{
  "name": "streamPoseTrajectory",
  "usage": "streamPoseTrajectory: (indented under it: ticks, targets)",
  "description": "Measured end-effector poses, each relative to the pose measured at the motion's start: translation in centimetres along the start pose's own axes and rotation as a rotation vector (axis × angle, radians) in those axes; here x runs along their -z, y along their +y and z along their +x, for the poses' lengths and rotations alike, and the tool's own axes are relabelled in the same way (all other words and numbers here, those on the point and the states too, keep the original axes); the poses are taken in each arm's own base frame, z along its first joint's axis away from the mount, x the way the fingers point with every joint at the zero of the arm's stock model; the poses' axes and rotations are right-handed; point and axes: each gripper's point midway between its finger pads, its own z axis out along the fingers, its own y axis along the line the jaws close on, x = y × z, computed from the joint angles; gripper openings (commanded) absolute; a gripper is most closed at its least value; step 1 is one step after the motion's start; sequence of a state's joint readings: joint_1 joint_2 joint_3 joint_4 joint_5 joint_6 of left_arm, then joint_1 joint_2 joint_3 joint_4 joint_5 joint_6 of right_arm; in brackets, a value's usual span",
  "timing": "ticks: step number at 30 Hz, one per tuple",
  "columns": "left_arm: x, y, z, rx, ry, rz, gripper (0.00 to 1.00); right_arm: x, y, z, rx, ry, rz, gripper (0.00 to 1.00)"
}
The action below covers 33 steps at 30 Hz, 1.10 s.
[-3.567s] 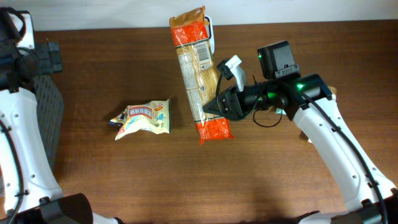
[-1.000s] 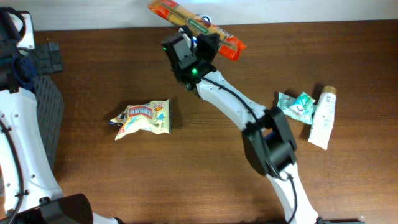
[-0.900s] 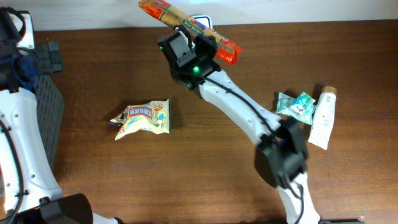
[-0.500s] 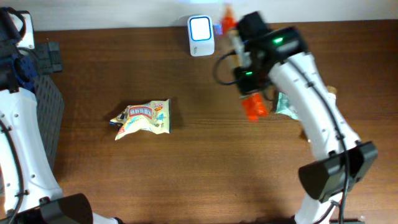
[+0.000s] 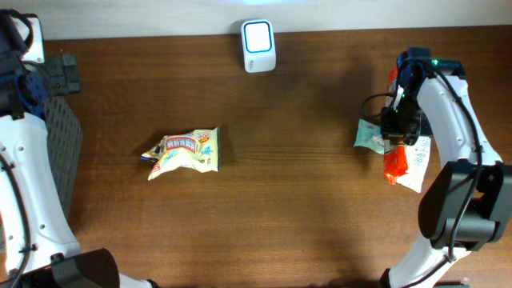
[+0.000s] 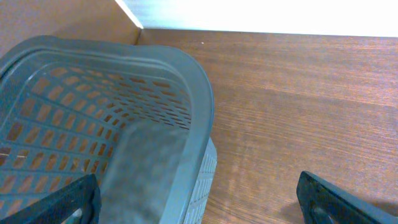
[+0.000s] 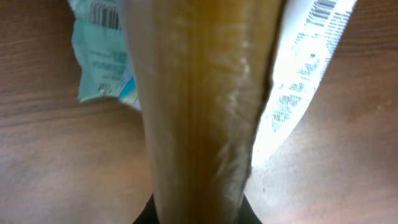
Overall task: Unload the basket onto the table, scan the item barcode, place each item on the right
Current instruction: 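Place the spaghetti package at the right side of the table, then reach the right gripper to the snack bag and grasp it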
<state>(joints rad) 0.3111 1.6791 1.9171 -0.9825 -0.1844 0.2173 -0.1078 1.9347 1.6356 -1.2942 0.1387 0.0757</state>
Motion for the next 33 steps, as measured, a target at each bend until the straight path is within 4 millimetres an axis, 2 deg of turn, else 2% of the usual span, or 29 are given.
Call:
streamPoseTrajectory:
  ticks: [1,2,3,5,8,12,14,16,18,19,22,25,26,27,30,31,33]
  targets:
    - [0.0,0.0,0.0,0.0,0.0,0.0,0.99,-0.3,-0.1,-0.1,-0.005,-0.004,-0.001,0.19]
    - [0.0,0.0,0.0,0.0,0.0,0.0,0.99,-0.5,-0.2,-0.1,-0.008,-0.002,-0.001,0.35]
    - [0.0,0.0,0.0,0.0,0.0,0.0,0.99,-0.5,-0.4,0.0,-0.018,0.002,-0.002,0.45]
    - [0.0,0.0,0.0,0.0,0.0,0.0,0.99,-0.6,-1.1,0.0,-0.056,0.003,0.0,0.55]
    - [0.0,0.0,0.0,0.0,0.0,0.0,0.99,-1.0,-4.0,0.5,-0.187,0.028,0.007,0.56]
    - [0.0,0.0,0.0,0.0,0.0,0.0,0.99,-0.7,-6.3,0.6,-0.293,0.028,-0.007,0.56]
    - [0.0,0.0,0.0,0.0,0.0,0.0,0.99,1.3,-5.8,-0.9,-0.284,-0.029,-0.053,0.56]
    - [0.0,0.0,0.0,0.0,0.0,0.0,0.99,3.3,-4.3,-2.2,-0.239,-0.083,-0.126,0.56]
    - [0.0,0.0,0.0,0.0,0.0,0.0,0.99,5.8,-1.1,-3.9,-0.161,-0.16,-0.231,0.56]
    - [0.0,0.0,0.0,0.0,0.0,0.0,0.99,7.3,1.8,-4.8,-0.094,-0.209,-0.303,0.56]
    - [0.0,0.0,0.0,0.0,0.0,0.0,0.99,9.7,9.6,-6.1,0.07,-0.305,-0.468,0.56]
    - [0.0,0.0,0.0,0.0,0.0,0.0,0.99,11.3,16.8,-5.9,0.179,-0.355,-0.595,0.56]
    - [0.0,0.0,0.0,0.0,0.0,0.0,0.99,11.7,20.3,-5.1,0.22,-0.358,-0.648,0.57]
    - [0.0,0.0,0.0,0.0,-0.001,0.0,0.99,11.8,22.8,-4.6,0.236,-0.361,-0.684,0.6]
    - [0.0,0.0,0.0,0.0,0.0,0.0,0.99,10.8,28.3,-3.0,0.268,-0.326,-0.75,0.77]
    - [0.0,0.0,0.0,0.0,0.0,0.0,0.99,9.7,31.2,-2.1,0.275,-0.294,-0.775,0.78]
    - [0.0,0.0,0.0,0.0,0.0,0.0,0.99,7.9,34.8,-0.8,0.291,-0.25,-0.798,0.78]
